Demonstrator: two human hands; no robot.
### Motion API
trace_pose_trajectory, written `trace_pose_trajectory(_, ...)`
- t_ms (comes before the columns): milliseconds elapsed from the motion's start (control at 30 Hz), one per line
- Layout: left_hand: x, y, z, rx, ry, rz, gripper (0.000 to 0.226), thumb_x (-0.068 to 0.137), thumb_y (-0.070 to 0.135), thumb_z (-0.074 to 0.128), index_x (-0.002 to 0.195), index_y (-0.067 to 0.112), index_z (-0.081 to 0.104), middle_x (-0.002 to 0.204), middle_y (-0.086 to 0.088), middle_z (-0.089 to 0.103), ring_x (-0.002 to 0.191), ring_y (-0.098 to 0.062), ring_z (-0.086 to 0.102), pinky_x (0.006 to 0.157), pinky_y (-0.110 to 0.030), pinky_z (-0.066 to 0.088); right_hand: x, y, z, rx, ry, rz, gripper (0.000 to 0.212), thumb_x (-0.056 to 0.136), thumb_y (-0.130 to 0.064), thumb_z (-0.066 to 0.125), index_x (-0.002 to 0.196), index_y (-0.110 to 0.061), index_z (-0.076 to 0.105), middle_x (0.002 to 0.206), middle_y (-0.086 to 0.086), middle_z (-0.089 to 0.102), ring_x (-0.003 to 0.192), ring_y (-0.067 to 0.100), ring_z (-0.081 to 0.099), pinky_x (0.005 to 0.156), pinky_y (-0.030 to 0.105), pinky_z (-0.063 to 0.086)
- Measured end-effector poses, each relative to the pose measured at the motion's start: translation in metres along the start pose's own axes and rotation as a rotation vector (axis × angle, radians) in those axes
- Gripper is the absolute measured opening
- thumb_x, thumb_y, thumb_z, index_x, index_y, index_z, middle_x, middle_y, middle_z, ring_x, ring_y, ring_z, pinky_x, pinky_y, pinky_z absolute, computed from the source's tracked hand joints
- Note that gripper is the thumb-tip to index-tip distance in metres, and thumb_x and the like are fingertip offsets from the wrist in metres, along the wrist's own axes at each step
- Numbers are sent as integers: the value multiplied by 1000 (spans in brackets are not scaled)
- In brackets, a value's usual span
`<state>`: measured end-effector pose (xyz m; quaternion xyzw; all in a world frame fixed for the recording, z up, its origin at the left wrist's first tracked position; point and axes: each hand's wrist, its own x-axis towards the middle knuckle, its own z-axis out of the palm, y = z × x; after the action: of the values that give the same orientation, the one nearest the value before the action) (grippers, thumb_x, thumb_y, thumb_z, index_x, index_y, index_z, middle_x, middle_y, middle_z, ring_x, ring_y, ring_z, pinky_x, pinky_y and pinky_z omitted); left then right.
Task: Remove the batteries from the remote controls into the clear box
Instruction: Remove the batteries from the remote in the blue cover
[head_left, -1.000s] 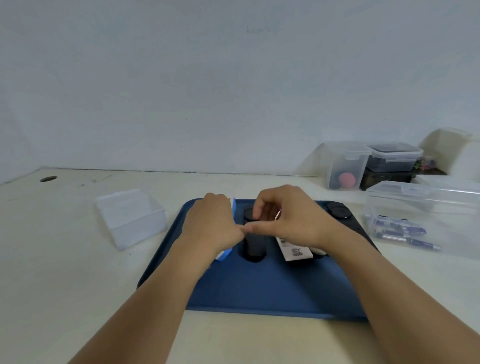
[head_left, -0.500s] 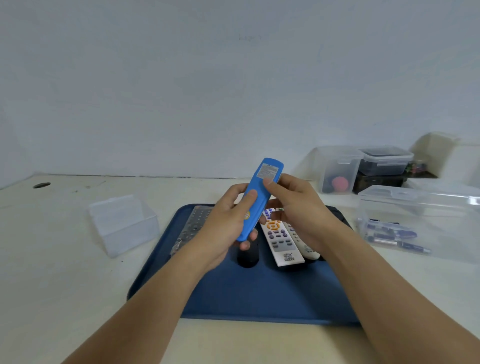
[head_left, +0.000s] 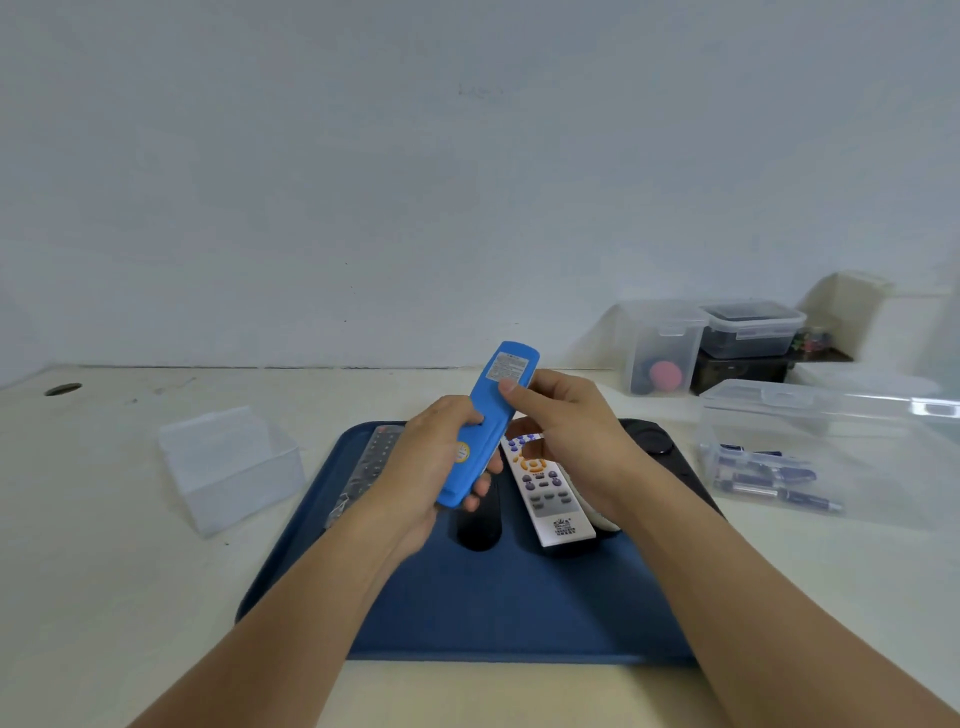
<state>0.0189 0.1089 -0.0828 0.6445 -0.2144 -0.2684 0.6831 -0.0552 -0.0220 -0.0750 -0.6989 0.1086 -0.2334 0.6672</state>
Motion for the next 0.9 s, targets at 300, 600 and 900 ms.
trace_pose_trajectory(300,-4,4,2,-368,-203,-213,36,77,31,53,100,4,60,73,-13,55,53,-21,49,45,-25,41,2,1,1,-8,114,-69,25,95,-32,66,117,-20,65,99,-1,70,64,8,64,61,22,53)
trace_pose_trajectory(600,1,-2,8,-538,-201,-86,43,93,30,55,133,15,59,99,-8,69,78,-17,67,69,-32,52,-3,-3,-2,-447,-96,-294,12,83,-21,79,81,-14,68,77,-1,68,59,5,57,53,14,47)
trace_pose_trajectory(900,4,-5,13,-341,-21,-14,46,103,52,40,97,13,64,75,-7,62,59,-18,59,55,-31,50,4,-17,-50,-116,2,113,19,87,-17,75,75,-8,64,64,7,63,47,9,54,43,18,43)
